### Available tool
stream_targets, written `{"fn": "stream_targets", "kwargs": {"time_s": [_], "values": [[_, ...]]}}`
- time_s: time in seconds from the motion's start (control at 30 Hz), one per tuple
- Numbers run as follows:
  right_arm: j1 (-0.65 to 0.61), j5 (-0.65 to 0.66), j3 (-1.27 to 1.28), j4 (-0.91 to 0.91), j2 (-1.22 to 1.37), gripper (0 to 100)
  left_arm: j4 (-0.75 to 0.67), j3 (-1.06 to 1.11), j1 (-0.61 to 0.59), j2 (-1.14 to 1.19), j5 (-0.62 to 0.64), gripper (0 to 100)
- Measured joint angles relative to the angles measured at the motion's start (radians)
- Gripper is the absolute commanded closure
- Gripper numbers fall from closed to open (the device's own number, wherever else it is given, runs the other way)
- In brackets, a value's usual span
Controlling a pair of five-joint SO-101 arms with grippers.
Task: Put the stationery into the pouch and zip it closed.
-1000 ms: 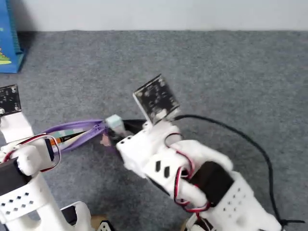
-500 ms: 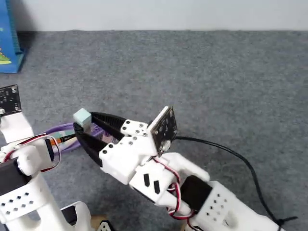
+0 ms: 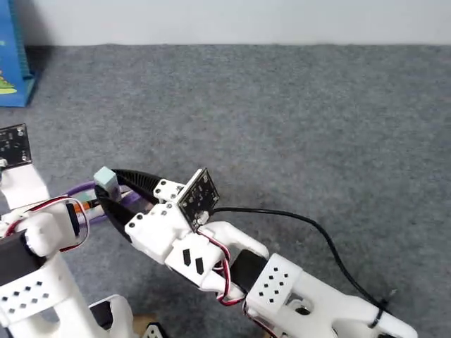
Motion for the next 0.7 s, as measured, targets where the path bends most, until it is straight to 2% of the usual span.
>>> {"fn": "stream_targets", "kwargs": {"time_s": [0.2, 0.4, 0.6, 0.7], "values": [[-0.008, 0.005, 0.000, 0.166, -0.160, 81.0, 0.002, 0.000, 0.000, 0.000, 0.000, 99], [-0.003, 0.005, -0.035, 0.460, -0.368, 84.6, 0.002, 0.002, 0.000, 0.000, 0.000, 99], [0.097, -0.071, -0.041, 0.753, -0.470, 85.0, 0.002, 0.002, 0.000, 0.000, 0.000, 99], [0.141, -0.080, -0.023, 0.827, -0.450, 85.0, 0.003, 0.002, 0.000, 0.000, 0.000, 99]]}}
